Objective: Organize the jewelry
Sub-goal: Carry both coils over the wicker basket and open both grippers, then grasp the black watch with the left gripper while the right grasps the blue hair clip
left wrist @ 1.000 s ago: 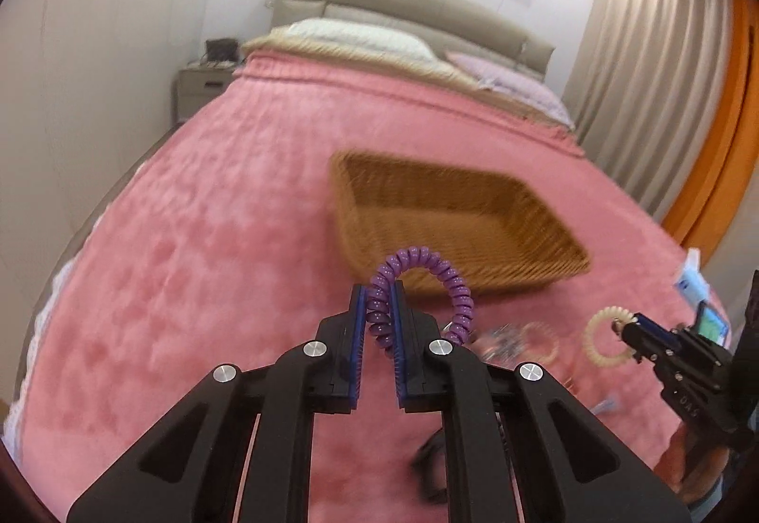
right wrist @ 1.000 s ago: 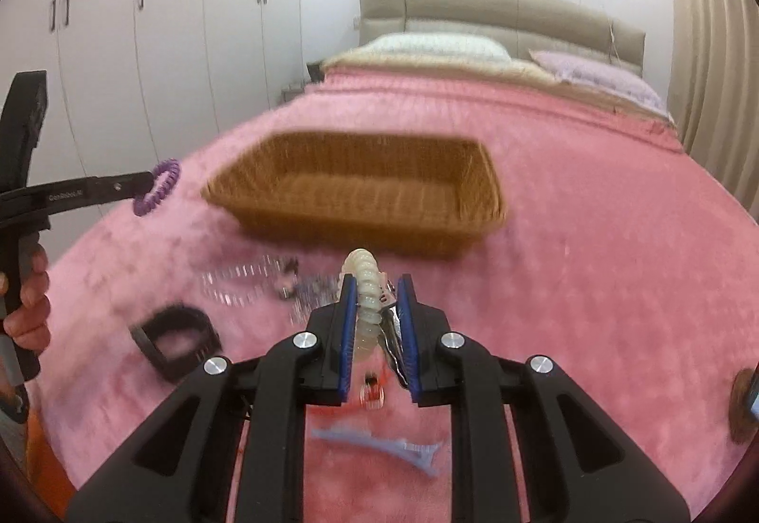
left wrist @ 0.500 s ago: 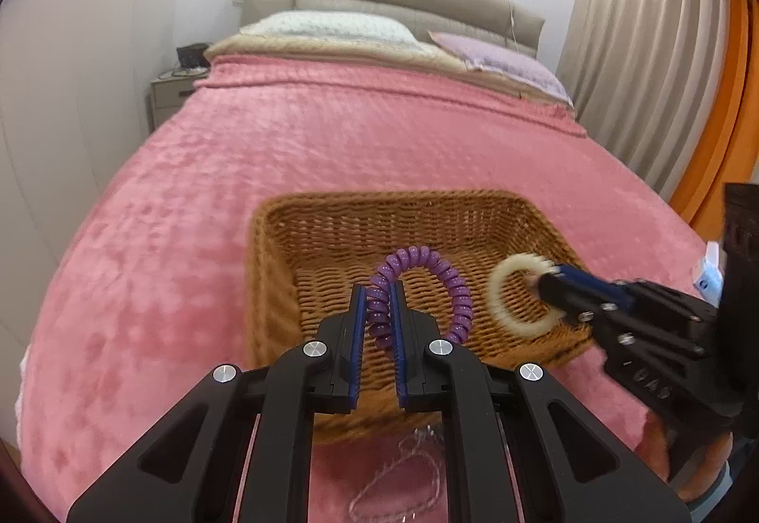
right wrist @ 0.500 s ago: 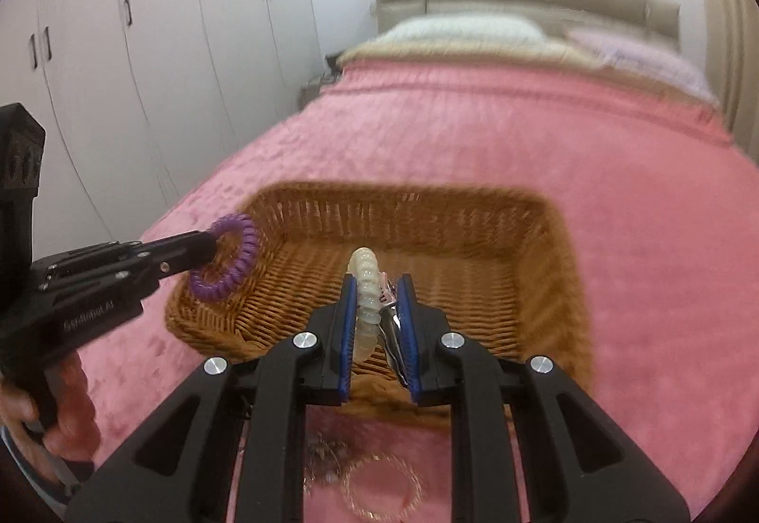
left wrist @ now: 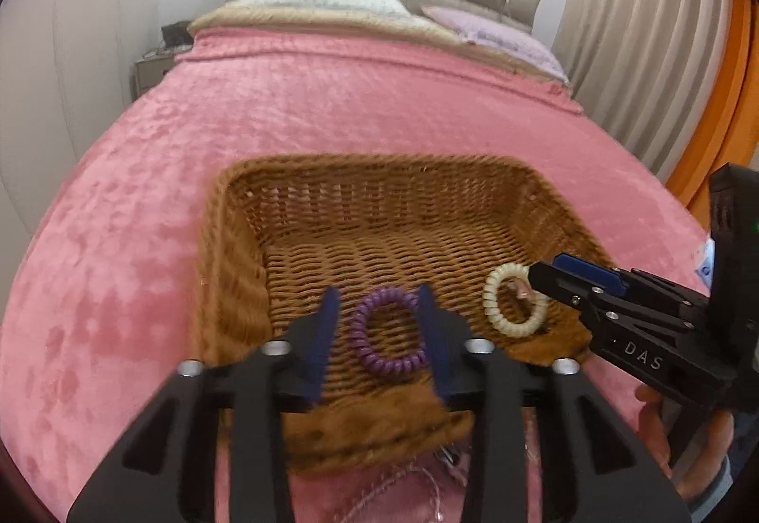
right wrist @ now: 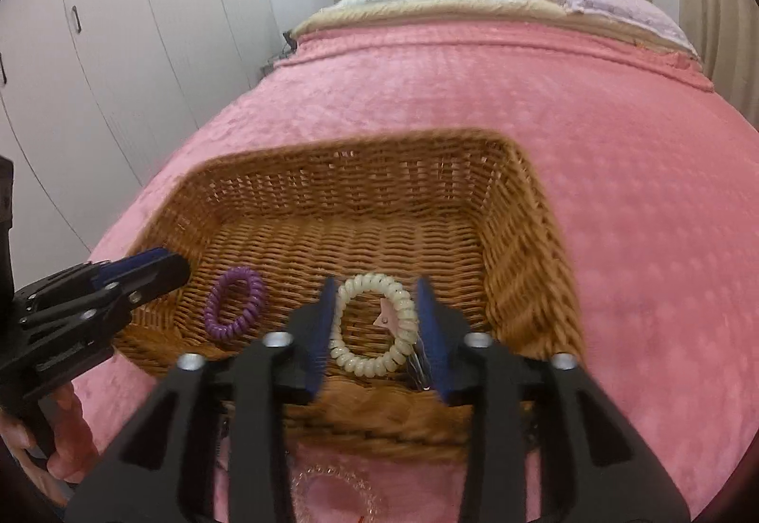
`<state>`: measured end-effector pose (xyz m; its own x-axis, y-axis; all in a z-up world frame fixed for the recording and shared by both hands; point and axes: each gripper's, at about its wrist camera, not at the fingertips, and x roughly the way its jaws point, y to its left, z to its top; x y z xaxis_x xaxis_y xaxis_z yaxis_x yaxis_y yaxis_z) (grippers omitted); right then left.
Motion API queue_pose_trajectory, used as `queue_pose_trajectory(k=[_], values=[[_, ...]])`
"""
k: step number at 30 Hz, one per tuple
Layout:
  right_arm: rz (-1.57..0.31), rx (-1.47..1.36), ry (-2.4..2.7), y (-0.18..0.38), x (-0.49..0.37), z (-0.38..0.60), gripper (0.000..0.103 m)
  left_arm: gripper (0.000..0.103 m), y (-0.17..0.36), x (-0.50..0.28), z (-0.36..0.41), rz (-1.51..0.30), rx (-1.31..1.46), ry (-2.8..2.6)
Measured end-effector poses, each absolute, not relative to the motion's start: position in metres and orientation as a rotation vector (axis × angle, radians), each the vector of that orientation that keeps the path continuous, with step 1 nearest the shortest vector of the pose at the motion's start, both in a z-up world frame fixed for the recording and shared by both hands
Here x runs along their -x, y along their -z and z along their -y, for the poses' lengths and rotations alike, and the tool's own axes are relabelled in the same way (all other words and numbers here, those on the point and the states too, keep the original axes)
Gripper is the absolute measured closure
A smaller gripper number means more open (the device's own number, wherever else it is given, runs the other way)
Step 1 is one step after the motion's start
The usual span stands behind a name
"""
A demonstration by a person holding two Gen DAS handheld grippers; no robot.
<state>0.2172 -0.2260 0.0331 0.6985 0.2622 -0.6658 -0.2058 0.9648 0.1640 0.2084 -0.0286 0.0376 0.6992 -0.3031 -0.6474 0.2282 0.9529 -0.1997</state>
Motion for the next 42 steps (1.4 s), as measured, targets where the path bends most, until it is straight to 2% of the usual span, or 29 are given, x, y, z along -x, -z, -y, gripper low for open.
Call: queue_pose_trajectory(k=[10,17,27,34,42], values=[[-0.556,0.004,-0.274,-0.090,-0.114,0.232,0.060,0.062,-0.084,-0.105,-0.010,-0.645,0.142,0.368],[-0.530,0.030,-0.271,-0.094,-0.057,0.238,0.060,0.062,-0.074,-0.061,-0.028,-0.678,0.184,0.358],[-0.715,0.016,-0.298,-0.020,-0.029,0.263,0.060,0.062,-0.012,-0.053,-0.038,-0.843,0.272,0.352],[-0.882,-0.147,-0.378,0.016,-0.052,0.290,0.060,0.062,0.009,-0.069,-0.033,-0.905,0.293,0.364],[-0.944,-0.207,-0.511,0.017,-0.027,0.280,0.060,0.062,0.021,-0.073,-0.027,-0.927,0.292,0.365]])
